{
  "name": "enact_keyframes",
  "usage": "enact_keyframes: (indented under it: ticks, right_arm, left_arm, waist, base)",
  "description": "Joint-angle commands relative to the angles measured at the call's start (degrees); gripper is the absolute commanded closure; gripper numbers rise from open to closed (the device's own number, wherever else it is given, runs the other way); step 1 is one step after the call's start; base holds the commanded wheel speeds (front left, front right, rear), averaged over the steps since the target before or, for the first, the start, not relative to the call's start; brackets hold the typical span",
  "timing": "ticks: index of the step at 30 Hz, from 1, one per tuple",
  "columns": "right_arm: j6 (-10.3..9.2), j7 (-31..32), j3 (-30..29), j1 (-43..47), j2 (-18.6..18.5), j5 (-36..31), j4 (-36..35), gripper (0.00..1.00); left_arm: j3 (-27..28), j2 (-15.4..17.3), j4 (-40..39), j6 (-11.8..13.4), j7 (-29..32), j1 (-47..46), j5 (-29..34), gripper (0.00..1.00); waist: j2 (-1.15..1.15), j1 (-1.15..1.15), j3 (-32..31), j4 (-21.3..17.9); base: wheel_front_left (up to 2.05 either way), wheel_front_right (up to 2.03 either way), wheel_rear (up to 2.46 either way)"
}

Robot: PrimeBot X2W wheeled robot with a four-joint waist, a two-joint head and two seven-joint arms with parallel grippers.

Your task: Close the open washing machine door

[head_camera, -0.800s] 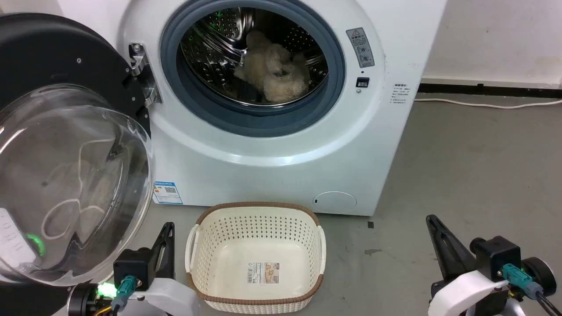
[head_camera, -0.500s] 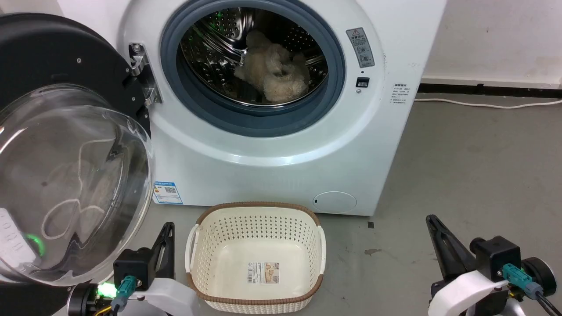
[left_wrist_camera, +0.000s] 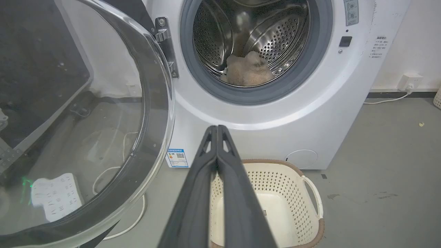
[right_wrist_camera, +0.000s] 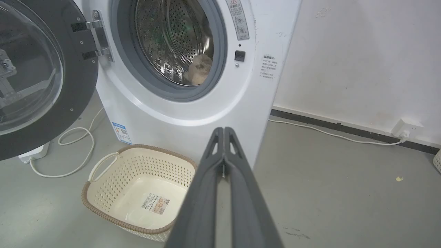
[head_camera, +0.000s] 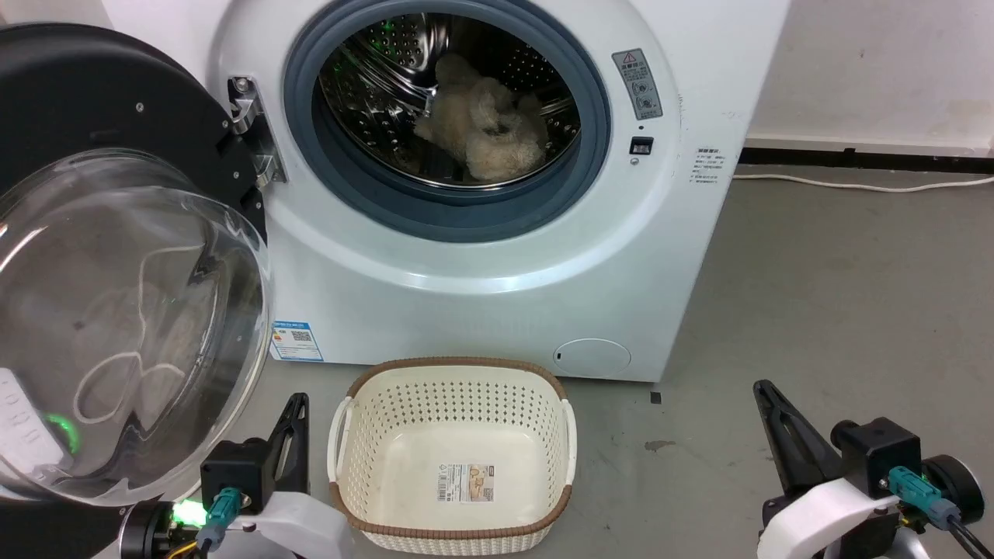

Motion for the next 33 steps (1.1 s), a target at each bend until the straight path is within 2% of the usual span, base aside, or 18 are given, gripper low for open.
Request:
enact_keyframes:
  ticks: [1,12,13,33]
  right_arm:
    - [0.06,0.03,-0.16,0.27,0.27,-0.29,-0.29,1.0]
    - [0.06,0.03,-0.16,0.27,0.27,-0.29,-0.29,1.0]
    - [0.0,0.0,0.0,0.0,0.0,0.0,0.0,0.0]
    - [0.01,-1.85,-0.35,0.68,-0.16,0.99,0.48,0.0]
  left_arm:
    - [-0.09,-0.06,-0.24,0.16,0.02,-0.88,0.12,1.0]
    - [-0.09,-0.06,-0.24,0.16,0.02,-0.88,0.12,1.0]
    - [0.0,0.0,0.0,0.0,0.0,0.0,0.0,0.0]
    - [-0.71,0.14,0.46,-0.19,-1.85,0.04,-0.04,0.0]
  waist:
    - [0.0,0.0,0.0,0.0]
    - [0.0,0.0,0.0,0.0]
    - [0.0,0.0,0.0,0.0]
    - [0.0,0.0,-0.24,1.47]
  base:
    - [0.0,0.0,0.0]
    - [0.0,0.0,0.0]
    - [0.0,0.0,0.0]
    - [0.0,0.0,0.0]
